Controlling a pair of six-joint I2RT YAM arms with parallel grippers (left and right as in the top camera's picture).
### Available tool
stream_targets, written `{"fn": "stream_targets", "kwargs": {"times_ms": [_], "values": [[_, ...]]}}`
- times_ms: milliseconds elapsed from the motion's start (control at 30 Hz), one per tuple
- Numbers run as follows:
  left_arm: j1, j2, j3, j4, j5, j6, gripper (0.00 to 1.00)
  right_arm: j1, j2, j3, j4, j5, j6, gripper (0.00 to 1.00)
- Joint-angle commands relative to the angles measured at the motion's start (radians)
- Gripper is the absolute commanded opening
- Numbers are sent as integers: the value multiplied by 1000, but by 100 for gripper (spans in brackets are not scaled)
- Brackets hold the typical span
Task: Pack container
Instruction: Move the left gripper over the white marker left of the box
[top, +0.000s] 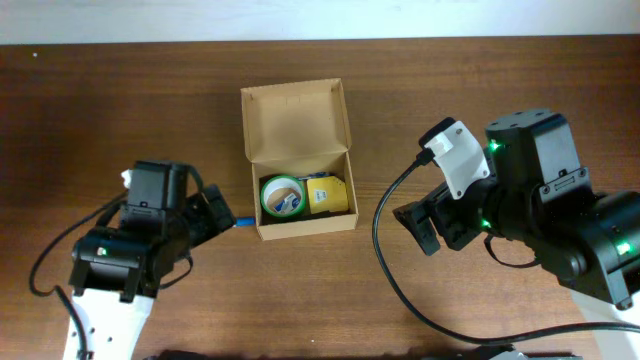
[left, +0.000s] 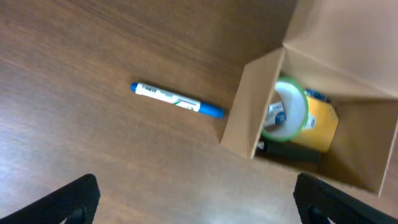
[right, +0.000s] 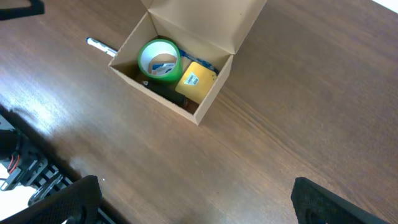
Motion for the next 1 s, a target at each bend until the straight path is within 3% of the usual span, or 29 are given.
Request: {"fn": "stream_targets", "kwargs": {"times_ms": [0, 333, 600, 967], "values": [[59, -5, -80, 61, 100, 23, 100, -7, 0, 14, -1, -14, -14, 99], [124, 50, -276, 268, 149, 20, 100, -7, 0, 14, 0, -14, -14, 99], [176, 213, -290, 293, 146, -16, 100, -7, 0, 14, 0, -14, -14, 99], [186, 423, -290, 476, 212, -98, 100, -7, 0, 14, 0, -14, -14, 99]]}}
